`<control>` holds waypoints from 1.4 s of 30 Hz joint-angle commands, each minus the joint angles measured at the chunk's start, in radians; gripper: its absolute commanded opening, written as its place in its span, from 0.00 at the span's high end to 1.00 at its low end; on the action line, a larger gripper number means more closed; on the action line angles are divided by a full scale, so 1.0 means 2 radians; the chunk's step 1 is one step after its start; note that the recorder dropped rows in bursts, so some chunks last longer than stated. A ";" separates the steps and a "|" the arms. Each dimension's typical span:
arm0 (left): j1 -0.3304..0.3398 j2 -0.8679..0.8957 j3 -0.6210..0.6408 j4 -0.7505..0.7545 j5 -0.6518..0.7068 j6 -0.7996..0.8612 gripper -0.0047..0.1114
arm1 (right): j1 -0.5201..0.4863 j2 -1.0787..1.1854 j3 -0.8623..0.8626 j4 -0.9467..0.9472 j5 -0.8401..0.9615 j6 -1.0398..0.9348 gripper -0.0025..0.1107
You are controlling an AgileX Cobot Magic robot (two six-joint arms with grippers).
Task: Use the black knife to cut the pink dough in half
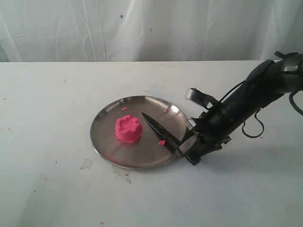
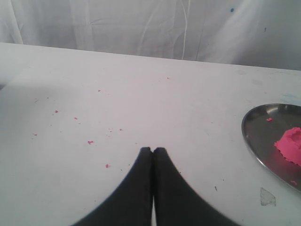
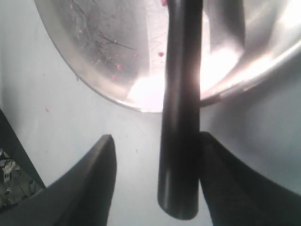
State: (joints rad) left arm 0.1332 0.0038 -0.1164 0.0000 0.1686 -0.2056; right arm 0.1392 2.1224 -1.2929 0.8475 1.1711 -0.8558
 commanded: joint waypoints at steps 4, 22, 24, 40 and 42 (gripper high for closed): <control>-0.003 -0.002 0.003 0.000 -0.002 0.001 0.96 | 0.000 0.014 0.003 -0.004 -0.005 -0.008 0.55; -0.003 -0.002 0.003 0.000 -0.002 0.001 0.96 | 0.000 0.034 0.003 0.006 0.003 -0.012 0.98; -0.003 -0.002 0.003 0.000 -0.002 0.001 0.96 | 0.000 0.033 0.001 0.006 0.014 -0.012 0.98; -0.003 -0.002 0.003 0.000 -0.002 0.001 0.96 | 0.000 -0.118 0.006 -0.080 -0.094 0.054 0.98; -0.003 -0.002 0.003 0.000 -0.002 0.001 0.96 | 0.000 -0.139 0.007 -0.089 -0.108 0.069 0.98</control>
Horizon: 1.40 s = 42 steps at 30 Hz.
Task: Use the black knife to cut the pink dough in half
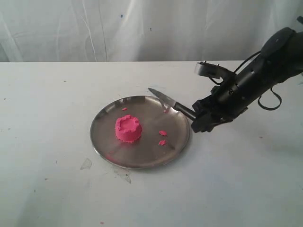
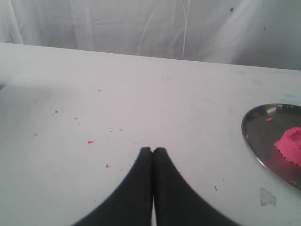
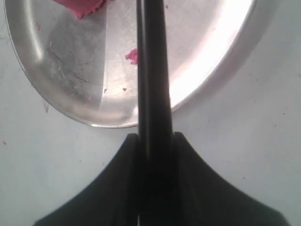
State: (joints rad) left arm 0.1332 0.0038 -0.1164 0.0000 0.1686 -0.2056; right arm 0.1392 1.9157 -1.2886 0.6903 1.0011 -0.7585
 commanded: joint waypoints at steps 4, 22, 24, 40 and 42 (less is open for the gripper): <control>-0.003 -0.002 0.003 0.000 -0.002 0.001 0.96 | 0.005 -0.087 0.007 -0.043 -0.059 0.063 0.98; -0.003 -0.002 0.003 0.000 -0.002 0.001 0.96 | 0.050 -0.222 0.070 -0.052 -0.204 0.067 0.98; -0.003 -0.002 0.003 0.000 -0.002 0.001 0.96 | 0.050 -0.222 0.070 -0.052 -0.202 0.067 0.98; -0.003 -0.002 0.003 0.000 -0.002 0.001 0.96 | 0.050 -0.222 0.070 -0.048 -0.199 0.067 0.98; -0.003 -0.002 0.003 0.000 -0.002 0.001 0.96 | 0.050 -0.222 0.070 -0.048 -0.199 0.067 0.98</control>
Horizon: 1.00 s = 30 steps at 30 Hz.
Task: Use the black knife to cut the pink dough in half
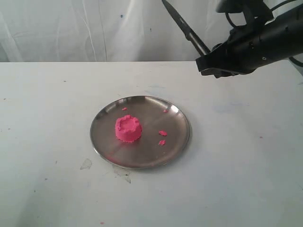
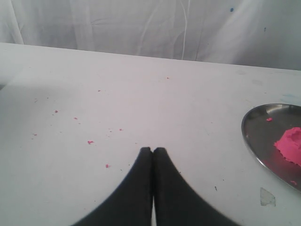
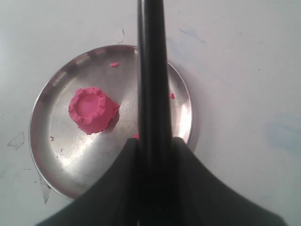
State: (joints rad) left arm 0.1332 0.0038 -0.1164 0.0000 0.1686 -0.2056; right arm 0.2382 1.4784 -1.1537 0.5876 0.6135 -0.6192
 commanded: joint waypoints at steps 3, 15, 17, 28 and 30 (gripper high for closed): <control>-0.003 -0.002 0.003 0.000 -0.002 0.001 0.96 | 0.000 -0.004 0.003 0.004 -0.005 -0.002 0.98; -0.003 -0.002 0.003 0.000 -0.003 0.000 0.96 | 0.007 -0.006 0.003 0.008 0.067 -0.031 0.98; -0.003 -0.002 0.003 0.000 -0.014 -0.001 0.96 | 0.015 -0.006 0.003 0.008 0.062 -0.031 0.98; -0.003 -0.002 0.003 -0.016 -0.245 0.017 0.96 | 0.034 -0.006 0.003 -0.012 0.062 -0.029 0.98; -0.003 -0.002 0.003 -0.016 -0.346 0.022 0.96 | 0.034 -0.006 0.003 -0.016 0.063 -0.029 0.98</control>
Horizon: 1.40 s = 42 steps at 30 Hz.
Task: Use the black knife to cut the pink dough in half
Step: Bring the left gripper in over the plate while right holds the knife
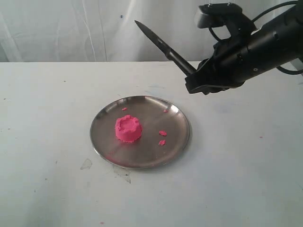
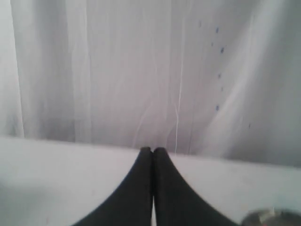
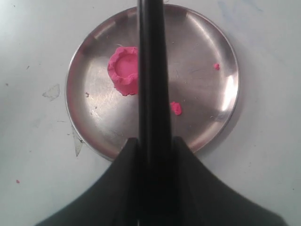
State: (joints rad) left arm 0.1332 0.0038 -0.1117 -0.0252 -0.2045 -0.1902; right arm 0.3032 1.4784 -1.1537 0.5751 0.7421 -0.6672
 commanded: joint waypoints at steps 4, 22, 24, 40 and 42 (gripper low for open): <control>-0.003 0.021 -0.033 -0.077 -0.347 -0.073 0.96 | 0.002 -0.006 0.003 -0.010 -0.002 0.003 0.98; -0.017 0.556 -0.219 -0.059 -0.036 0.087 0.96 | 0.002 -0.005 0.031 -0.010 -0.030 0.008 0.98; -0.049 0.601 -0.219 -0.030 -0.028 -0.074 0.96 | 0.002 -0.005 0.031 -0.013 -0.018 0.008 0.98; -0.273 0.723 -0.327 0.617 0.168 -0.394 0.96 | 0.019 0.045 0.029 -0.043 0.004 0.008 0.98; -0.279 0.727 -0.341 0.592 0.190 -0.369 0.96 | 0.032 0.045 0.029 -0.070 0.002 0.020 0.98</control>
State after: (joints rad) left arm -0.3993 1.4514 -0.7559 1.1908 0.0676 -0.9553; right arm 0.3391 1.5727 -1.0944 0.4880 0.7511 -0.6507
